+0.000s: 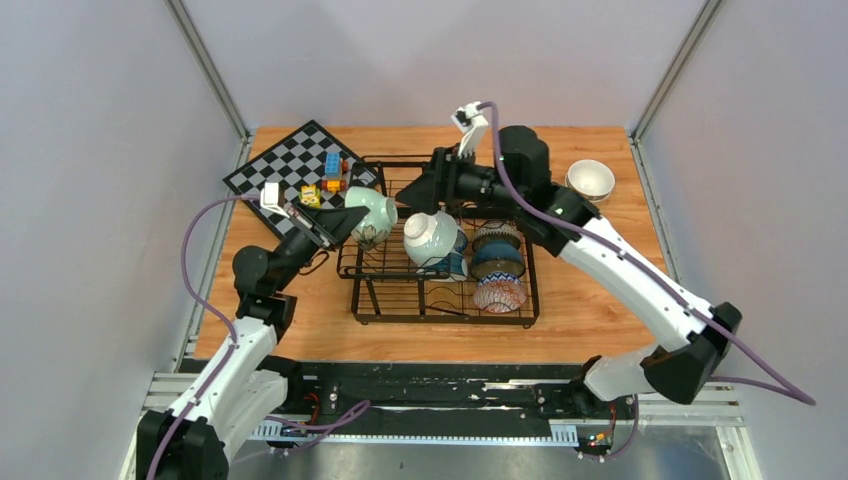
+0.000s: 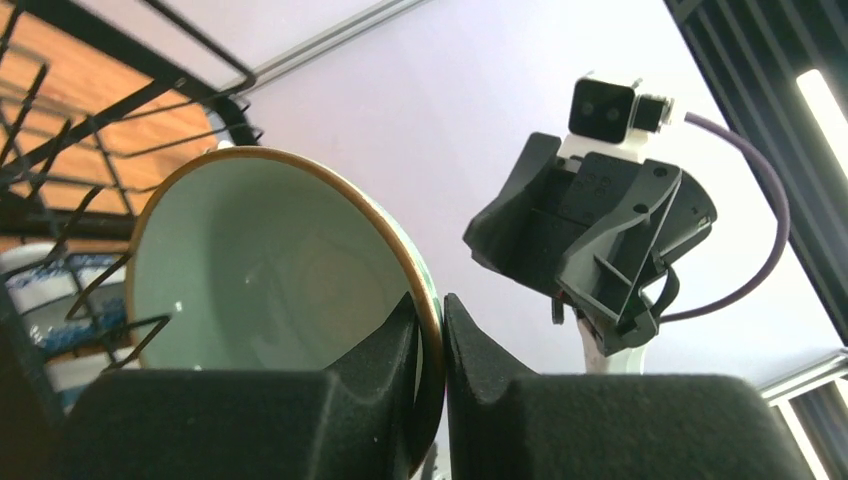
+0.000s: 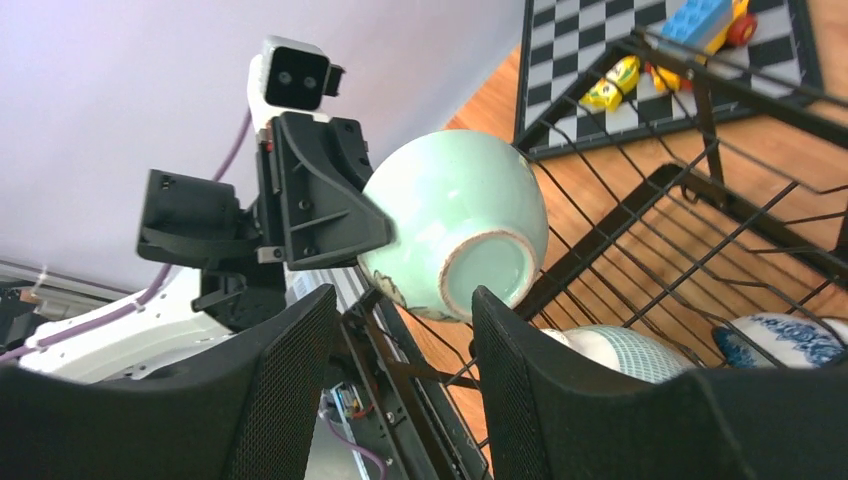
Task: Unload the bowls from the dish rack
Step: Pick up the bowl from the dish rack, then place the bowl at the center of the board.
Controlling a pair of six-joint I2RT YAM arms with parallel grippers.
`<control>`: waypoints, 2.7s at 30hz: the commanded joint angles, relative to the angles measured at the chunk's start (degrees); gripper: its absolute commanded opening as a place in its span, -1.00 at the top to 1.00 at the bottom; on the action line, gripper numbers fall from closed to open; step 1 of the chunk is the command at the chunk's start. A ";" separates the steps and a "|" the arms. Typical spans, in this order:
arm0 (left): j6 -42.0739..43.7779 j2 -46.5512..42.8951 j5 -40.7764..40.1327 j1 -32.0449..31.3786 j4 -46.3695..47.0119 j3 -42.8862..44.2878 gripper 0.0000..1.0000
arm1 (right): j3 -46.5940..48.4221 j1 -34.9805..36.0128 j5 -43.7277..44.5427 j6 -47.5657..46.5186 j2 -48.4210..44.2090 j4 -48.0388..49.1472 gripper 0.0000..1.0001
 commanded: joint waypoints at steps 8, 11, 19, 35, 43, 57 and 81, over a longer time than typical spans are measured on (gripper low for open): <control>0.21 5.70 0.41 0.43 7.36 14.93 1.00 | -5.00 -2.83 1.01 -1.85 -13.60 -0.46 -0.16; 0.97 8.22 1.64 0.44 5.92 20.98 1.00 | -7.12 -2.94 4.47 -3.87 -18.41 -1.43 -0.17; 18.64 9.41 2.19 -2.07 -16.63 39.18 1.00 | -12.08 -2.95 18.07 -11.34 -31.70 -8.61 -0.15; 103.68 17.82 -31.40 -49.50 -75.84 72.34 1.00 | -8.10 -2.96 32.70 -18.12 -41.31 -29.02 -0.15; 136.98 22.44 -59.15 -76.14 -81.93 67.71 1.00 | 4.76 -2.93 21.64 -19.32 -35.77 -36.62 -0.15; 148.53 29.66 -61.04 -85.87 -100.30 67.68 1.00 | 21.92 -1.61 12.83 -19.26 -24.15 -58.39 -0.03; 141.20 38.20 -37.76 -85.97 -94.81 67.06 1.00 | 5.40 0.73 11.51 -22.40 -28.15 -62.68 0.03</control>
